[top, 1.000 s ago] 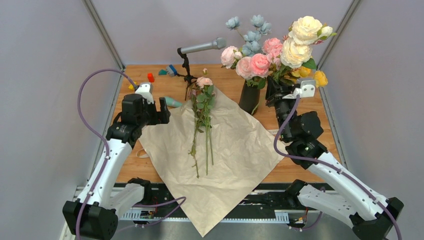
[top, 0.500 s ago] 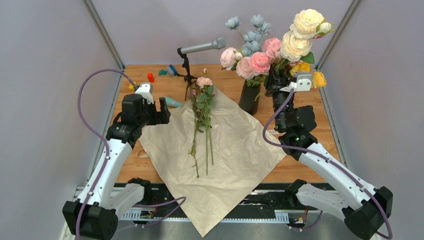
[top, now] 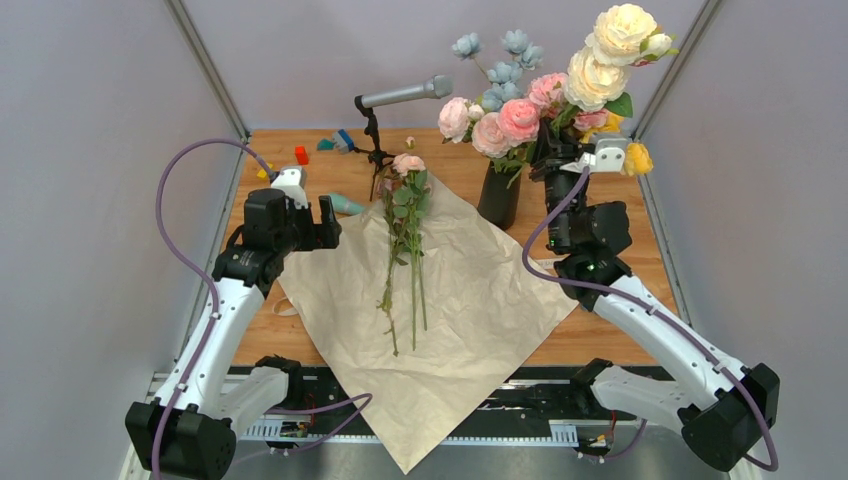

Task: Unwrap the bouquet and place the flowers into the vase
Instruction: Insert the fake flower into the vase.

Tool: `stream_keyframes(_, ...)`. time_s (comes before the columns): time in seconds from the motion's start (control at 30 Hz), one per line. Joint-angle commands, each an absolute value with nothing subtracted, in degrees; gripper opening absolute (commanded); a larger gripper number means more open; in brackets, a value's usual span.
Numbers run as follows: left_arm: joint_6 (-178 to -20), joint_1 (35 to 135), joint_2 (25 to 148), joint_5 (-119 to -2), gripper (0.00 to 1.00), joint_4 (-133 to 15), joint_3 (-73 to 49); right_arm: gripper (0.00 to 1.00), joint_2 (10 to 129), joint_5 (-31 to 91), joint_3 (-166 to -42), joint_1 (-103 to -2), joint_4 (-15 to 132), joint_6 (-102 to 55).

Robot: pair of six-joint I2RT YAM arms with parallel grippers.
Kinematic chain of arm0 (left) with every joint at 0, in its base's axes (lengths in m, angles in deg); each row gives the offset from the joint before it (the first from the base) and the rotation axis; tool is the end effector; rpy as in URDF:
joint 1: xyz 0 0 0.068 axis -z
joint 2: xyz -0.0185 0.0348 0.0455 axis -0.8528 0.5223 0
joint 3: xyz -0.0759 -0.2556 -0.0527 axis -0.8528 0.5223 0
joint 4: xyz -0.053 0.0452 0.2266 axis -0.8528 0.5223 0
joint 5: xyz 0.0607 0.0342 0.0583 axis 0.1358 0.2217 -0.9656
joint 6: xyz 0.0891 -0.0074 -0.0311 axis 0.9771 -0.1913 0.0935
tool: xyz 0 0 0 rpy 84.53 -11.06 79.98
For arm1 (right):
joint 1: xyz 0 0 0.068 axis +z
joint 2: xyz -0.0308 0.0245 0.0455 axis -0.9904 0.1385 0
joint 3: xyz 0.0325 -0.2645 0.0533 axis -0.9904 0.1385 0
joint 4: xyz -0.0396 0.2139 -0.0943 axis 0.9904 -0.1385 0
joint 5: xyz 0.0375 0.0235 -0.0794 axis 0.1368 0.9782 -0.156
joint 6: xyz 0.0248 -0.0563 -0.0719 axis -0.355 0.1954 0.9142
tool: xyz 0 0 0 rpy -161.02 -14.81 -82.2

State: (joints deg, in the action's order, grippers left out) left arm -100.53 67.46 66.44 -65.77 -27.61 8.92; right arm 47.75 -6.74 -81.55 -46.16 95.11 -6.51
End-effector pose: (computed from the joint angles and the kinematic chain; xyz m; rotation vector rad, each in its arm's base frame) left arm 0.2214 -0.0395 0.2893 -0.0536 2.1535 -0.2875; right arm 0.2181 0.1067 0.4506 0.0229 1.1198 0.1389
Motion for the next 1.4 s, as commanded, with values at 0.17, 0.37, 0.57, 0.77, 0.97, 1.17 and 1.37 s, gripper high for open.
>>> stream_keyframes(0.17,-99.49,67.21,65.21,-65.17,1.00,-29.79,8.84,0.00,48.56,-5.37,-86.25,-46.95,98.56,-7.26)
stream_keyframes(0.37,-99.49,67.22,65.06,-65.36,1.00,-29.78,8.86,0.00,48.25,-5.13,-86.97,-47.29,97.40,-7.51)
stream_keyframes(0.57,-99.58,67.21,65.01,-65.23,1.00,-29.79,8.91,0.00,49.15,-4.69,-86.62,-48.14,97.85,-7.72)
stream_keyframes(0.77,-99.49,67.21,64.92,-65.32,1.00,-29.77,8.92,0.00,50.15,-2.29,-85.45,-49.05,99.79,-7.78)
stream_keyframes(0.97,-99.49,67.24,65.01,-65.41,1.00,-29.77,8.92,0.00,50.53,-0.81,-84.44,-49.50,101.30,-7.96)
stream_keyframes(1.17,-99.40,67.24,65.01,-65.46,1.00,-29.81,8.92,0.00,51.18,0.47,-83.50,-50.11,102.43,-8.56)
stream_keyframes(1.37,-99.31,67.27,65.18,-65.42,1.00,-29.78,8.88,0.00,51.84,0.98,-82.07,-51.04,103.02,-9.64)
